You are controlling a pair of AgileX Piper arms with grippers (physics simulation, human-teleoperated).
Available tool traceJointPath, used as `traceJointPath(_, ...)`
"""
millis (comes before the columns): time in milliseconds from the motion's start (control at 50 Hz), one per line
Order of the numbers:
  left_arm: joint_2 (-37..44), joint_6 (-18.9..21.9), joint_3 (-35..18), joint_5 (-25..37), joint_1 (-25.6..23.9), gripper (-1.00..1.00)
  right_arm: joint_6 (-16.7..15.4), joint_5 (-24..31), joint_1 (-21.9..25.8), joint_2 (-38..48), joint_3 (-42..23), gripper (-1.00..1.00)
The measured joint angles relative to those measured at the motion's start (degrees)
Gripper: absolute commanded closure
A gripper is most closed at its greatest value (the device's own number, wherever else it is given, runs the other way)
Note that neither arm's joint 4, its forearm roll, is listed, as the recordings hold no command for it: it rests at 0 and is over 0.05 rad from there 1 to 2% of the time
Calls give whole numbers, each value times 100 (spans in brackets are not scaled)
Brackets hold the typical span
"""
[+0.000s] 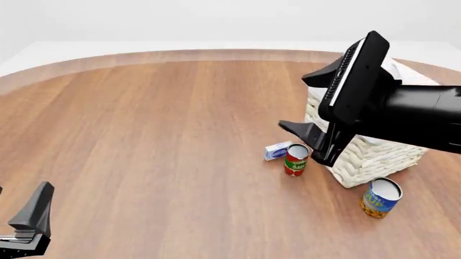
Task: Pick up the alphabet soup and the cream cheese box, and put them in the basket.
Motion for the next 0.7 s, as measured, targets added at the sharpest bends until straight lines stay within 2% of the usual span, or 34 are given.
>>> traceJointPath(360, 0, 0, 0, 0, 0, -100, 122, 48, 112, 384, -141, -100)
traceJointPath(700, 0, 0, 0, 0, 0, -100, -52, 25, 31, 881, -184, -100)
